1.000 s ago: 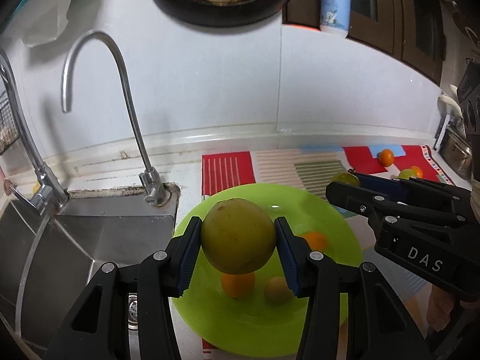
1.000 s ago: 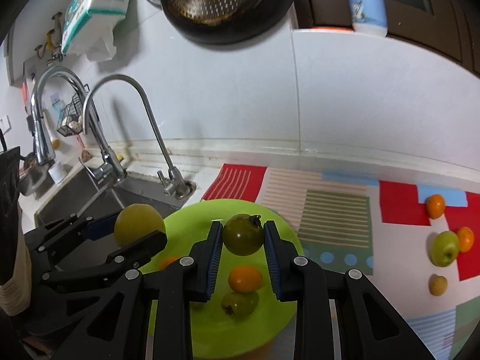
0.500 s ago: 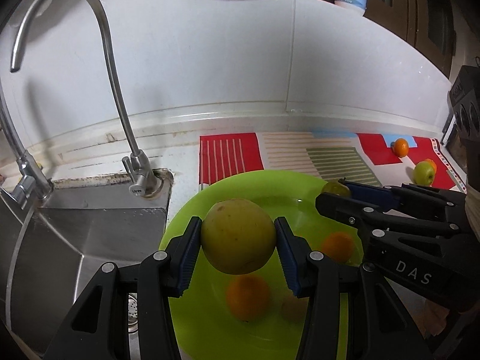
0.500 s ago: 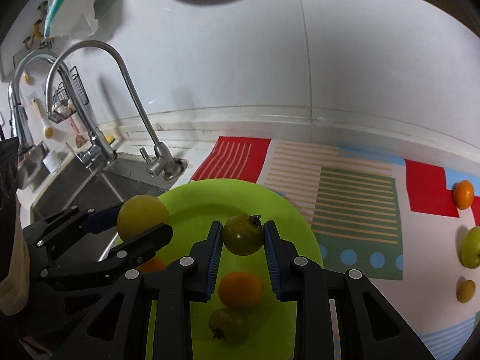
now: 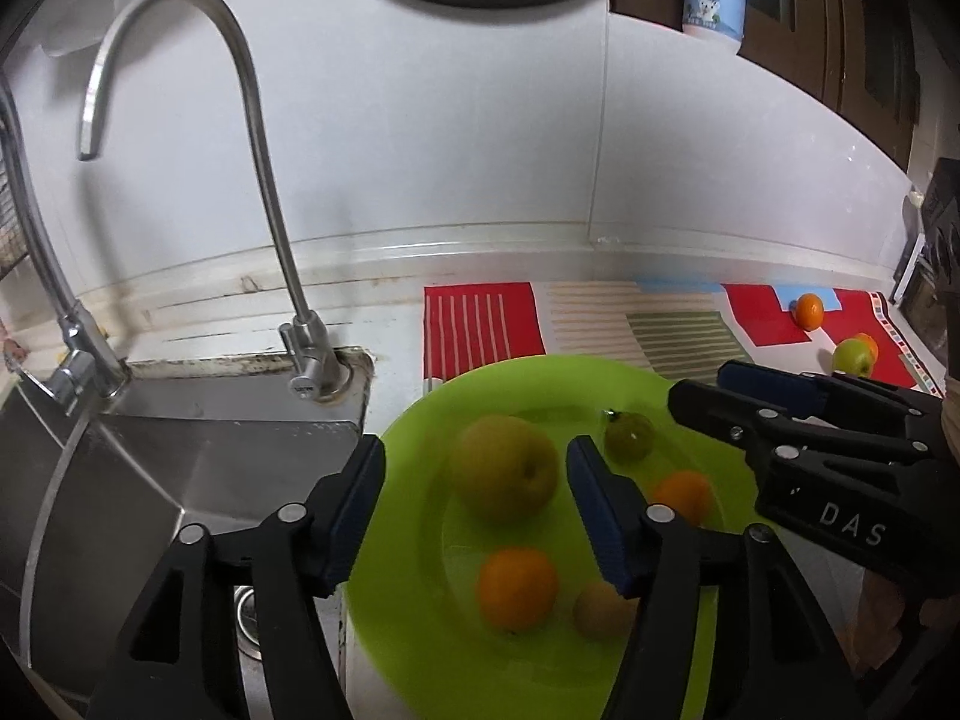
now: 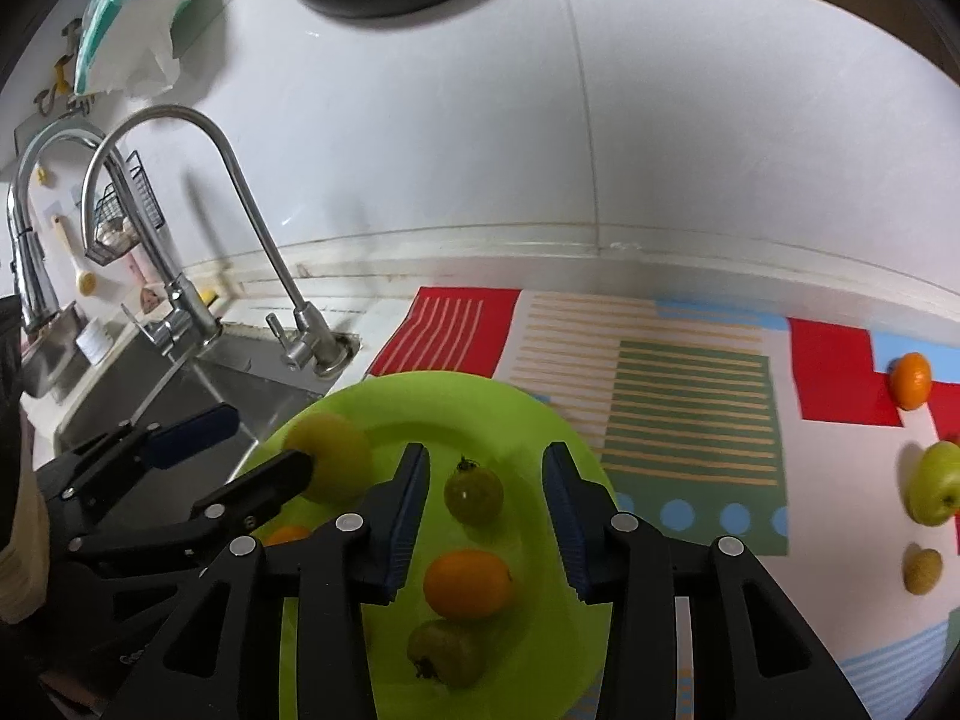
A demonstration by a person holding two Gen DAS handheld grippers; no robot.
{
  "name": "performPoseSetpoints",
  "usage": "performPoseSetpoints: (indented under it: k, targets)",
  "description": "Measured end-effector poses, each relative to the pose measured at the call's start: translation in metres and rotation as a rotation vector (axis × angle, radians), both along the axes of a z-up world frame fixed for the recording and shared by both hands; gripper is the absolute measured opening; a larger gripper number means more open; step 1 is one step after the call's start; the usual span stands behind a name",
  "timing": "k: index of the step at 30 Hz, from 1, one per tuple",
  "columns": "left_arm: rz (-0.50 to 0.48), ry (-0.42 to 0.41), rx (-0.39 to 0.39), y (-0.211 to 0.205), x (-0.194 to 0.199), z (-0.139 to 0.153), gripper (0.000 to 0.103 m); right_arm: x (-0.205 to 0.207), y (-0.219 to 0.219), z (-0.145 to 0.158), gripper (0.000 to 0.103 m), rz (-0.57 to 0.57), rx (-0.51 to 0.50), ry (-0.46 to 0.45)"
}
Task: Organize fruits
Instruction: 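Carry the pear and lime over the green plate and open both tools, then move both open tools back toward the remaining fruits on the cloth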
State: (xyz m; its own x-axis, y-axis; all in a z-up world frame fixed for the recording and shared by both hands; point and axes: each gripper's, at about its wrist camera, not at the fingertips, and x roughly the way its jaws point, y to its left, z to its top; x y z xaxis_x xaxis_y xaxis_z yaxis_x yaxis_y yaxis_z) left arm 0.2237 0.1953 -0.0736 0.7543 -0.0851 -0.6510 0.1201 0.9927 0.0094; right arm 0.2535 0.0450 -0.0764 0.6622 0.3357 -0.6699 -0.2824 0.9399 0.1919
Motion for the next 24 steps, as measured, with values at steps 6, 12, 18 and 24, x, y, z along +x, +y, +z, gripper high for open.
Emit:
performPoseSetpoints:
  k: [6, 12, 18, 24]
  targets:
    - [0.025, -0.027, -0.005, 0.003, -0.018, 0.015, 0.07, -0.018, -0.007, 0.016, 0.05, -0.041, -0.021, -0.05]
    - [0.033, -0.079, 0.001, -0.002, -0.04, 0.035, 0.08, -0.039, -0.016, 0.033, 0.057, -0.064, -0.028, -0.079]
    - [0.04, -0.133, 0.018, -0.009, -0.064, 0.054, 0.087, -0.07, -0.027, 0.052, 0.064, -0.091, -0.041, -0.141]
    - [0.034, -0.178, 0.024, -0.023, -0.087, 0.07, 0.092, -0.096, -0.041, 0.067, 0.066, -0.116, -0.044, -0.178]
